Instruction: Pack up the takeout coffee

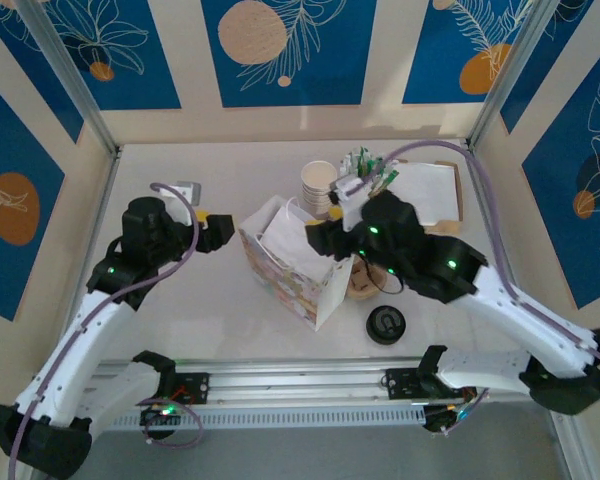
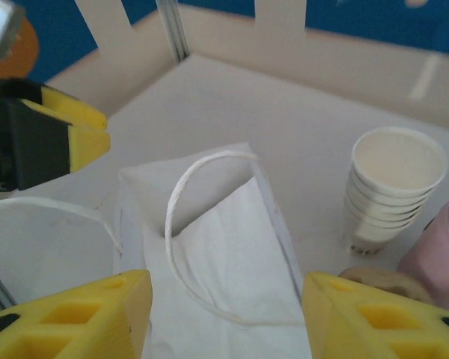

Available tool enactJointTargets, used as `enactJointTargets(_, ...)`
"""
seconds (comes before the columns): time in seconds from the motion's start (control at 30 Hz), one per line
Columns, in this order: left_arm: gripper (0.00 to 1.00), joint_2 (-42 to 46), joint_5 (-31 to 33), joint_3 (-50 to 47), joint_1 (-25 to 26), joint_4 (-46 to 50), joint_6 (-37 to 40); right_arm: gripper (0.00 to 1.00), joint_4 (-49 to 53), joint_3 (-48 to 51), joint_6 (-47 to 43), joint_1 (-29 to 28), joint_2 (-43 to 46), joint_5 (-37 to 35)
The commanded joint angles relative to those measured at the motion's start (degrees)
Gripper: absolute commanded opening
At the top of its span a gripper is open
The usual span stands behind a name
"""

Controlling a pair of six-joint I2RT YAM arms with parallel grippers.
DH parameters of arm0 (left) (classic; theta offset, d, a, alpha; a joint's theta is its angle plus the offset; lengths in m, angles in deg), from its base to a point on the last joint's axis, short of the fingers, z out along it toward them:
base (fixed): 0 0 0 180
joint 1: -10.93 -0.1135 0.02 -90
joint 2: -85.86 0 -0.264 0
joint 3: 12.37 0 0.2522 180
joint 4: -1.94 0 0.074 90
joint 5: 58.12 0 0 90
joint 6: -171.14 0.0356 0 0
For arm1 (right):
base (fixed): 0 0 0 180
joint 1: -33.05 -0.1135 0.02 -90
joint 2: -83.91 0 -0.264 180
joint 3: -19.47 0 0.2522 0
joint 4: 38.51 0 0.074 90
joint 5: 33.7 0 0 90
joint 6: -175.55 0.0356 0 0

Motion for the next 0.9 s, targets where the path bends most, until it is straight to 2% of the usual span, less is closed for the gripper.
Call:
enactJointTargets(0.0,0.79,4.34,7.01,-1.82,-0.39,-1.87,1.27,0.58,-8.33,5.21,-7.02,0.25,7.48,-4.9)
enactJointTargets(0.07,0.87,5.88,11.04,-2.9,-0.39,-2.61,0.95,0.6,-11.4,9.53,-9.79,1.26,11.56,-6.41)
enactJointTargets(0.1,0.98,6.39,13.54,-3.52,-0.37,-3.04,0.48,0.61,-13.11,12.09,-11.64,2.17,13.7,-6.6)
enactJointTargets(0.23,1.0,5.9,23.68,-3.69,-0.34,-1.71,-0.2,0.69,-21.44,22.14,-17.22,7.34,20.58,-7.59)
enactJointTargets(0.33,1.0,4.63,32.88,-3.35,-0.39,0.17,-1.67,0.7,-29.4,31.38,-20.46,14.64,24.21,-6.06)
enactJointTargets(0.4,1.0,3.74,35.48,-3.76,-0.39,-0.05,-0.21,0.75,-34.4,37.61,-19.58,21.53,25.27,-3.69)
enactJointTargets(0.47,1.0,2.73,35.38,-4.59,-0.41,-1.69,2.49,0.77,-38.23,42.66,-16.34,28.94,24.86,0.06)
enactJointTargets(0.6,1.0,0.84,39.29,-8.8,-0.5,-7.17,3.95,0.77,-44.79,50.9,-7.46,44.01,21.4,9.21)
enactJointTargets(0.67,1.0,-0.06,40.47,-12.0,-0.56,-11.6,4.95,0.77,-48.11,53.78,-5.18,49.37,19.04,12.55)
enactJointTargets(0.77,1.0,-1.83,43.89,-16.82,-0.77,-17.99,3.78,0.77,-53.21,57.16,-2.75,54.94,13.85,14.63)
enactJointTargets(0.87,1.0,-4.61,46.72,-20.53,-1.15,-22.7,1.46,0.77,-59.78,59.51,-3.54,56.03,7.13,14.85)
